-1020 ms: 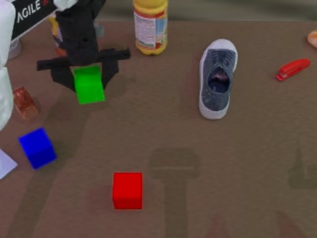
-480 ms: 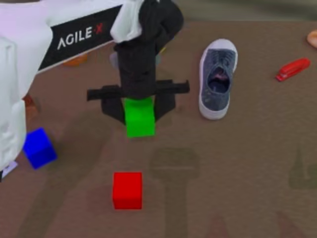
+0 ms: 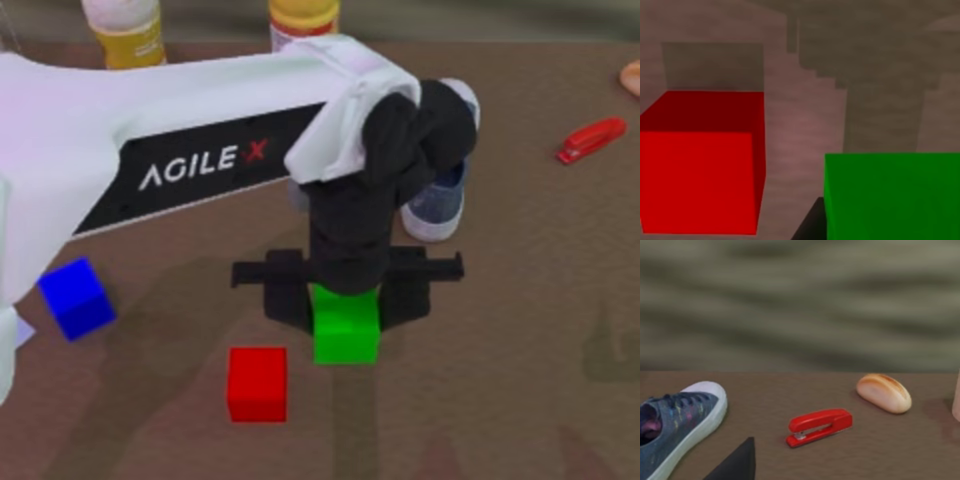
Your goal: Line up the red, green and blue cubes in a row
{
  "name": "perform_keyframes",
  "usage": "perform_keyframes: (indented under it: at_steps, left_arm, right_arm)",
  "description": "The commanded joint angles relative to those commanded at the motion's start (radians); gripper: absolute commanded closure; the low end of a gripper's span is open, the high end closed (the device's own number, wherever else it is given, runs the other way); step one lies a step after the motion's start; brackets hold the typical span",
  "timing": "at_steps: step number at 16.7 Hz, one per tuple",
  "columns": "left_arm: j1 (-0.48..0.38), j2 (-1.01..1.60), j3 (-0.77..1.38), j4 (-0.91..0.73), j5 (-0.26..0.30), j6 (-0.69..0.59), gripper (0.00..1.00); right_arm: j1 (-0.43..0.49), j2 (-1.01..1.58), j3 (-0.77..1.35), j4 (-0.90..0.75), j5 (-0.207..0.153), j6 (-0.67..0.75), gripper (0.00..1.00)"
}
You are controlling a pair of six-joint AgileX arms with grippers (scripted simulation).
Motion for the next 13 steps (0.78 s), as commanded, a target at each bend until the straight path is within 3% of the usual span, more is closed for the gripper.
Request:
perform_keyframes:
  at_steps: [4,13]
  left_arm:
    - [0.003,0.008,-0.012,0.015,0.0,0.003,1.0]
    - [-0.003,0.07,-0.183,0.253,0.001,-0.002,1.0]
  right_arm:
    - [0.0,0.0,0.0,0.0,0.0,0.0,0.0]
    - [0.0,0.0,0.0,0.0,0.0,0.0,0.0]
